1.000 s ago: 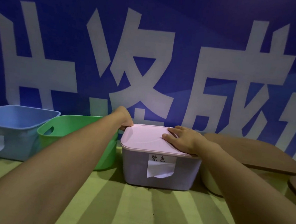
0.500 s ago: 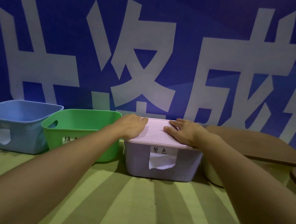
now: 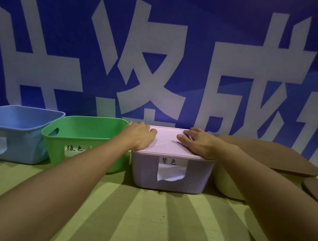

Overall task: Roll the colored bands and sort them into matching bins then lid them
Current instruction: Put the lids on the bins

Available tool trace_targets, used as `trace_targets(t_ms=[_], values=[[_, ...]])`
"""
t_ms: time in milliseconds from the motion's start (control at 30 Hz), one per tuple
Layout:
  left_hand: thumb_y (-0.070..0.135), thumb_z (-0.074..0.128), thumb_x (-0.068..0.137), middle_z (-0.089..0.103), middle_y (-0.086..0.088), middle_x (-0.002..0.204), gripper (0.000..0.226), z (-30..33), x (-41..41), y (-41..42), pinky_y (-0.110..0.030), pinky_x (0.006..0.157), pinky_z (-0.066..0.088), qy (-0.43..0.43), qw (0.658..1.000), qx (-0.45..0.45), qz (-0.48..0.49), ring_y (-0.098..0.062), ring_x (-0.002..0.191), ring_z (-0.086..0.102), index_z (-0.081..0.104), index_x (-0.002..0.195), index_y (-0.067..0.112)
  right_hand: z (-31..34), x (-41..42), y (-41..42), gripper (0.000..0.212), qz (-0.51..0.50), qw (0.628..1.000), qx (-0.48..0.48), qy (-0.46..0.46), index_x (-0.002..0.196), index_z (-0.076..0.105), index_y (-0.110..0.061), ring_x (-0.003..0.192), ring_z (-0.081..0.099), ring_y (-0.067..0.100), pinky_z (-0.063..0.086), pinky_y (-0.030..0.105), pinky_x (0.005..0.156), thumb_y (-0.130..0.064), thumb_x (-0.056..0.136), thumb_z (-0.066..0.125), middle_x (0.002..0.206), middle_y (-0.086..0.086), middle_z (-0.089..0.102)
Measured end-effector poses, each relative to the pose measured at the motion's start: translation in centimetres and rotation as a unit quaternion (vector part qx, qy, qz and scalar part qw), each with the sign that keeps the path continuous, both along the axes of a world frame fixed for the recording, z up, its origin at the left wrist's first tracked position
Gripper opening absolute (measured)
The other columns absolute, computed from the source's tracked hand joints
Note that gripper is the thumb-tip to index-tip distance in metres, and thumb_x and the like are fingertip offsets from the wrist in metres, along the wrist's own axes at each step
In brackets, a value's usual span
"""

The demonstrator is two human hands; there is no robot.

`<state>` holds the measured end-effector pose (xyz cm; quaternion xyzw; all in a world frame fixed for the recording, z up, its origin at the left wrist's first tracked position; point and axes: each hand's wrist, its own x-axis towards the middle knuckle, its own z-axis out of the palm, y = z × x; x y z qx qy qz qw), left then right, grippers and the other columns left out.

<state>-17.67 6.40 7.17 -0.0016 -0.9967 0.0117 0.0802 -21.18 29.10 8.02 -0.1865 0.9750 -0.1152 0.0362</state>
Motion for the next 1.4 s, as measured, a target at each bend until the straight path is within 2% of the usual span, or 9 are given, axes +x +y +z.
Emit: trace_targets(t_ms=[267,433,533,633,800,933,1067,1167,1400], values=[[0.050,0.014,0.109,0.041,-0.011,0.161,0.063,-0.2,0.0,0.3,-0.057,0.125,0.011,-0.012,0.999,0.037,0.017,-0.030,0.150,0.035,0.052,0.147,0.018,-0.1,0.3,-0.1,0.078,-0.007,0.999,0.042,0.006,0.163,0.019,-0.034,0.157,0.015,0.033,0.017,0.056,0.123,-0.076,0.097,0.027,0.172,-0.001,0.009],[0.074,0.035,0.096,0.048,0.000,0.157,0.070,0.5,4.4,1.3,-0.045,0.114,0.040,0.050,0.972,0.218,-0.076,-0.022,0.139,0.047,0.052,0.148,0.029,0.5,0.8,-0.3,0.076,-0.024,0.999,0.038,0.015,0.159,0.031,-0.035,0.151,0.031,0.034,0.030,0.055,0.119,-0.076,0.096,0.030,0.170,0.000,0.022],[0.086,0.043,0.084,0.032,0.005,0.166,0.090,0.0,6.8,0.5,-0.044,0.120,0.032,0.017,0.986,0.104,-0.129,-0.019,0.149,0.033,0.037,0.157,0.034,1.1,2.4,0.0,0.070,0.004,0.992,-0.007,0.122,0.143,0.057,-0.029,0.131,0.055,0.027,0.048,0.044,0.104,-0.074,0.096,0.031,0.151,-0.001,0.054],[0.088,0.046,0.083,0.030,0.006,0.165,0.093,-0.8,7.6,-0.5,-0.040,0.117,0.033,0.047,0.988,0.024,-0.143,-0.018,0.146,0.034,0.033,0.158,0.034,1.7,4.8,1.0,0.077,0.060,0.984,0.003,0.169,0.134,0.065,-0.029,0.121,0.060,0.021,0.049,0.034,0.093,-0.079,0.089,0.029,0.140,-0.005,0.062],[0.068,0.054,0.094,0.038,0.006,0.159,0.077,-1.6,7.4,-0.6,-0.038,0.112,0.041,0.069,0.985,-0.009,-0.156,-0.017,0.140,0.040,0.034,0.158,0.029,0.5,7.1,3.4,0.074,0.132,0.956,0.196,0.175,0.159,0.029,-0.036,0.146,0.040,0.021,0.047,0.041,0.109,-0.074,0.095,0.036,0.163,-0.008,0.036],[0.062,0.051,0.099,0.029,0.004,0.167,0.076,-1.4,6.8,0.2,-0.039,0.120,0.031,0.045,0.989,-0.023,-0.140,-0.021,0.149,0.033,0.026,0.162,0.028,-0.2,6.6,2.8,0.072,0.091,0.961,0.219,0.139,0.164,0.005,-0.034,0.155,0.025,0.025,0.039,0.046,0.117,-0.063,0.103,0.031,0.171,-0.006,0.013],[0.063,0.045,0.101,0.022,0.000,0.170,0.077,-1.0,6.2,0.2,-0.040,0.125,0.020,0.011,0.988,-0.061,-0.142,-0.023,0.154,0.025,0.018,0.164,0.026,-0.2,6.8,2.3,0.072,0.080,0.965,0.220,0.115,0.164,0.003,-0.032,0.157,0.019,0.024,0.034,0.045,0.120,-0.062,0.104,0.030,0.172,-0.005,0.006],[0.066,0.041,0.101,0.012,-0.003,0.172,0.084,-0.4,6.7,0.3,-0.043,0.127,0.009,0.001,0.987,-0.099,-0.130,-0.023,0.158,0.013,0.011,0.165,0.022,0.2,7.2,2.3,0.079,0.078,0.955,0.256,0.126,0.164,0.000,-0.031,0.159,0.009,0.025,0.013,0.051,0.127,-0.071,0.101,0.026,0.172,-0.004,0.004],[0.067,0.043,0.099,0.004,0.002,0.173,0.083,1.0,13.0,-3.0,-0.041,0.126,0.011,0.073,0.992,0.054,-0.087,-0.021,0.158,0.012,0.007,0.165,0.030,0.0,11.1,-1.0,0.081,0.114,0.972,0.131,0.157,0.164,-0.002,-0.034,0.159,0.002,0.019,0.005,0.044,0.128,-0.075,0.098,0.023,0.172,-0.007,-0.006]])
